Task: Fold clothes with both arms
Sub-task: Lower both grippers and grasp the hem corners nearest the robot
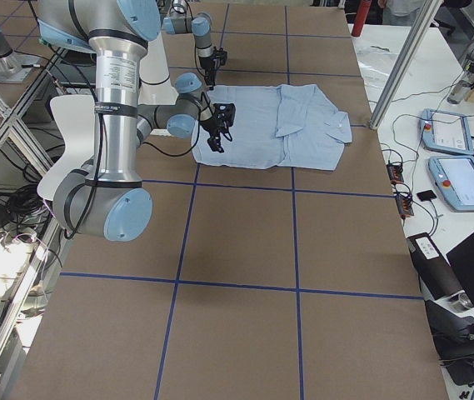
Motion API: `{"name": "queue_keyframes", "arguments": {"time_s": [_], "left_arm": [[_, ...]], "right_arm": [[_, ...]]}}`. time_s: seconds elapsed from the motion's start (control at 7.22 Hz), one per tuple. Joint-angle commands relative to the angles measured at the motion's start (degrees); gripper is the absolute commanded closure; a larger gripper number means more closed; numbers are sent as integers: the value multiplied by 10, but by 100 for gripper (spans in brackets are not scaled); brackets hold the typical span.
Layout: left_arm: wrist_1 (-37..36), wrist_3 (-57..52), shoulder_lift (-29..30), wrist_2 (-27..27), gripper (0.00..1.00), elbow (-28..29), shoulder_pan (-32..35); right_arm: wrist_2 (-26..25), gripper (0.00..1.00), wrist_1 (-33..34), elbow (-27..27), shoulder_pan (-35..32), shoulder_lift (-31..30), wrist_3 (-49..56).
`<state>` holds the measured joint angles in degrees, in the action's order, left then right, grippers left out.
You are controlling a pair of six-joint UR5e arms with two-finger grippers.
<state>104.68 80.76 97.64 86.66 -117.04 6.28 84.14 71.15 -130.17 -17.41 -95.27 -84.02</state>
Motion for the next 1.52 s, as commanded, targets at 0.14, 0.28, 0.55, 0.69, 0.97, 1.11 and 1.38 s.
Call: {"name": "queue_keyframes", "arguments": {"time_s": [0.14, 0.28, 0.55, 0.69, 0.97, 1.11, 1.38], "left_arm": [[0, 0, 1, -2, 100, -2, 1], [0, -1, 1, -2, 100, -9, 6], [1, -2, 1, -3, 100, -23, 9], [1, -2, 3, -4, 100, -24, 9], [3, -2, 2, -19, 100, -36, 10], [3, -2, 2, -21, 100, -37, 8], [3, -2, -2, -52, 100, -49, 10]], "right_arm": [[1, 0, 0, 0, 0, 0, 0], [1, 0, 0, 0, 0, 0, 0], [1, 0, -12, 1, 8, -10, -3], [1, 0, -33, 3, 18, -24, -15], [-25, 1, -123, 6, 51, -90, -41], [-88, 10, -124, 12, 99, -91, -88], [-158, 37, -125, 32, 163, -89, -143]]}}
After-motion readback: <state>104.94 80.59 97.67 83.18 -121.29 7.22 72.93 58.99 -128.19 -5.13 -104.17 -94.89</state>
